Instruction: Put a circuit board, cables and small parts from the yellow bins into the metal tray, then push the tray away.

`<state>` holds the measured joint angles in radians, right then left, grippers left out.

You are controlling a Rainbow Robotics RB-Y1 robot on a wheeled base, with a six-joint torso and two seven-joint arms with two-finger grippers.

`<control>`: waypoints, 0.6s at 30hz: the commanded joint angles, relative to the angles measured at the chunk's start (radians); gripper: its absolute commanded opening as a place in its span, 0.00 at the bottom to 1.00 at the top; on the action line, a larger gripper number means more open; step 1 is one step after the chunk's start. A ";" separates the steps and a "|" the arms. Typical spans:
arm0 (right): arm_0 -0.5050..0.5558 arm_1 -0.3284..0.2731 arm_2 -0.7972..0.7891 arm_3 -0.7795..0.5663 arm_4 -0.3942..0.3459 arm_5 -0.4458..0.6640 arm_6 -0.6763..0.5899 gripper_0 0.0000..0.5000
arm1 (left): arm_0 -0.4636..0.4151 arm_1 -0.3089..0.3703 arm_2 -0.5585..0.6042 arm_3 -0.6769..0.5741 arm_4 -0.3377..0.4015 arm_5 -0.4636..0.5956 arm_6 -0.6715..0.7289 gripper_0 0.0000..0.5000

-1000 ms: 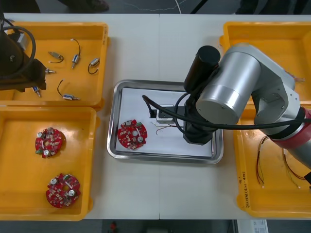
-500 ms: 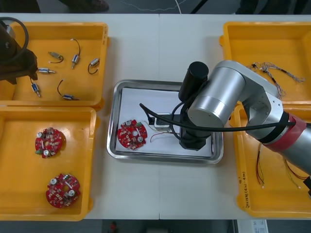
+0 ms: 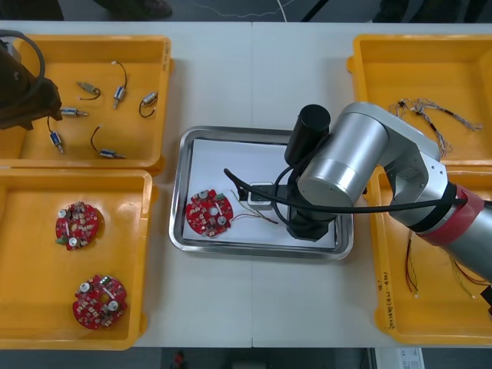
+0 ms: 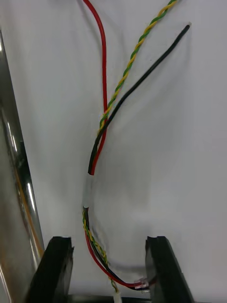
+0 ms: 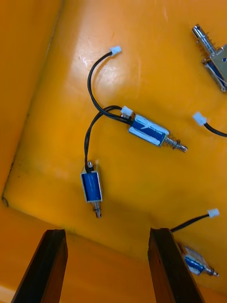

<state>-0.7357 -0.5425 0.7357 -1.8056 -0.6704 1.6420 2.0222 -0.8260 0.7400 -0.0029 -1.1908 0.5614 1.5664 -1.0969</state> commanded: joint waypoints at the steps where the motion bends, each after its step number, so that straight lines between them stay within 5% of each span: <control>1: 0.010 0.009 0.004 -0.012 0.000 0.007 -0.008 1.00 | -0.047 -0.008 0.012 0.039 0.009 -0.071 -0.023 1.00; 18: 0.010 0.010 -0.203 -0.064 -0.008 0.078 -0.002 1.00 | -0.045 -0.024 -0.082 0.177 0.051 -0.204 -0.046 1.00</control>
<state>-0.7338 -0.5424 0.5995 -1.8150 -0.6869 1.6800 2.0221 -0.8265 0.7373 -0.0658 -1.0218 0.5985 1.3797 -1.0976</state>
